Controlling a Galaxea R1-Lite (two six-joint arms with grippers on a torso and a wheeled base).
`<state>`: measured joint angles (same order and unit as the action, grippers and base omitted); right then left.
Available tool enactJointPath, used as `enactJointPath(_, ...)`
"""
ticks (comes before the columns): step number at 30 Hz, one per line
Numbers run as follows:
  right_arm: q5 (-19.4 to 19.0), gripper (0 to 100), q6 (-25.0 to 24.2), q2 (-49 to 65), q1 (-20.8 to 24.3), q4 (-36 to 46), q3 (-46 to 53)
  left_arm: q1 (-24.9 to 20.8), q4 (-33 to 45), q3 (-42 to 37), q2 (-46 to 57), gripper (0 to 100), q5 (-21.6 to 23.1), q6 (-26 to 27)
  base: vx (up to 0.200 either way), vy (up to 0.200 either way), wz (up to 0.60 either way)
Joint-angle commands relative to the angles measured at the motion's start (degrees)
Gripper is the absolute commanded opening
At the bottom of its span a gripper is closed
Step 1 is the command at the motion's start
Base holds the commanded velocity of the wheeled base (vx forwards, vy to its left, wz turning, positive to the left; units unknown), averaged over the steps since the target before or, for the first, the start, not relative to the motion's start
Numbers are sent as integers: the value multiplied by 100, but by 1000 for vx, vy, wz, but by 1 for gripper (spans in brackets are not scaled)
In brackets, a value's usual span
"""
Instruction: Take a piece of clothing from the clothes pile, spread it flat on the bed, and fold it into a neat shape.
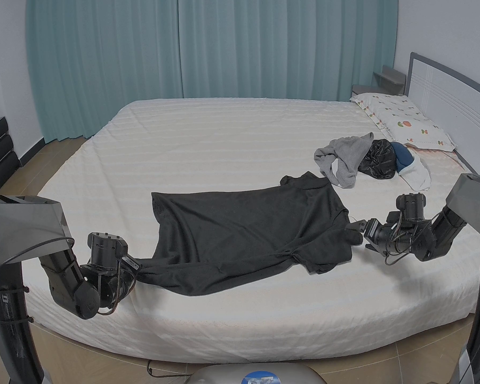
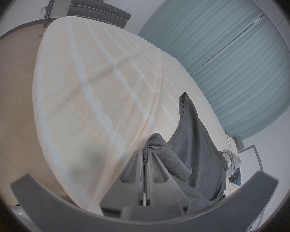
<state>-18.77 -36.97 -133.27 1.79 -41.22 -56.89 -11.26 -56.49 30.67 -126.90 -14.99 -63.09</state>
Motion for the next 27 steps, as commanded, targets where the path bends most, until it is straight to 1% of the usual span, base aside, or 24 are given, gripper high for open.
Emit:
enactJointPath(1, -153, 100, 252, 407, 208, -9, 715, -16, -2, -105, 61, 0, 5, -2, 0, 0, 0)
enactJointPath(6, -162, 100, 243, 249, 392, -9, 785, -60, -2, -132, 61, 0, 5, -2, 0, 0, 0)
enactJointPath(11, -153, 100, 235, -68, 436, -141, 636, -60, -2, -149, 61, 0, 40, -2, 0, 0, 0)
enactJointPath(13, -162, 100, 199, -94, 418, -282, 653, -51, -2, -149, 78, 0, 137, -2, 0, 0, 0)
enactJointPath(14, -153, 0, 208, -103, 410, -290, 671, -51, -2, -149, 78, 0, 155, -2, 0, 0, 0)
enactJointPath(21, -171, 0, 191, 275, 383, -537, 1242, -51, 7, -211, 113, 0, 172, 7, 0, 0, 0)
enactJointPath(22, -223, 0, 199, 451, 339, -616, 1479, -51, 7, -246, 148, 0, 172, 16, 0, 0, 0)
enactJointPath(25, -258, 0, 173, 723, 234, -704, 1725, -51, 15, -299, 228, 0, 172, 16, 0, 0, 0)
enactJointPath(27, -487, 0, 59, 1145, 93, -748, 2139, -43, 15, -351, 298, 0, 181, 16, 0, 0, 0)
